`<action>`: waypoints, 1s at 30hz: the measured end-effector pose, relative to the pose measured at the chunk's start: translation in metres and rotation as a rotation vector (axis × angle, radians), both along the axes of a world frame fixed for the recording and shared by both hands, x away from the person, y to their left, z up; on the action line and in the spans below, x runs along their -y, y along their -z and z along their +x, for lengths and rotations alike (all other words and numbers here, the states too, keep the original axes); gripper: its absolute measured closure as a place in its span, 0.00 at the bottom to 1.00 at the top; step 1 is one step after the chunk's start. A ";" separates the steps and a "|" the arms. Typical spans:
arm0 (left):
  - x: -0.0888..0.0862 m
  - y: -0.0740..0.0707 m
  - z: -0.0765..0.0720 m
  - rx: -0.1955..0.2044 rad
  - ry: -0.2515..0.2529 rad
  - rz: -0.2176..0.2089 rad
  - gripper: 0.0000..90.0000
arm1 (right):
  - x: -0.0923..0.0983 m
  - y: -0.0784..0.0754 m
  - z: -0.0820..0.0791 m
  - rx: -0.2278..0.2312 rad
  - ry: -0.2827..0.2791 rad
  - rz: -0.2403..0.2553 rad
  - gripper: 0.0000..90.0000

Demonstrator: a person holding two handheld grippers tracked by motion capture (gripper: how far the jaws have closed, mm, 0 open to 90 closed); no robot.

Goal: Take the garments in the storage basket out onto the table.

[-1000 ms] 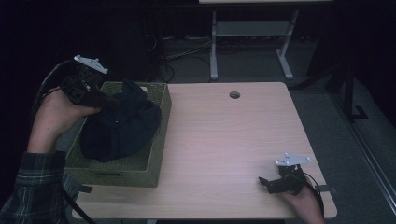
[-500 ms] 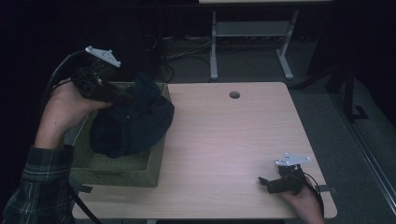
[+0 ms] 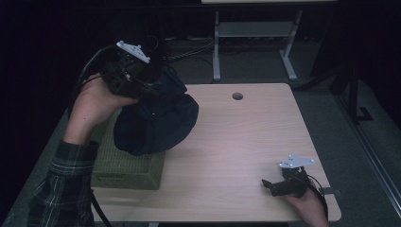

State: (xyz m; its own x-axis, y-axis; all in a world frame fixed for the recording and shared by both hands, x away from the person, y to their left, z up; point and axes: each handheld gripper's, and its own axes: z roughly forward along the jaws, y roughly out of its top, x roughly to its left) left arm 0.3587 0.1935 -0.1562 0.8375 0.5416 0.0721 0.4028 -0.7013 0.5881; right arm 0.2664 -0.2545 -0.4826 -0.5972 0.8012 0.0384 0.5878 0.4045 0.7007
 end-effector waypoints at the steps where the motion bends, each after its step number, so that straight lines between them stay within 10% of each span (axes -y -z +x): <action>1: 0.004 0.001 0.001 0.000 0.004 -0.003 0.90 | 0.000 0.000 0.000 0.000 0.000 0.000 0.01; 30: 0.127 0.052 0.008 -0.053 0.165 0.003 0.90 | 0.000 0.000 0.000 0.001 0.004 0.000 0.01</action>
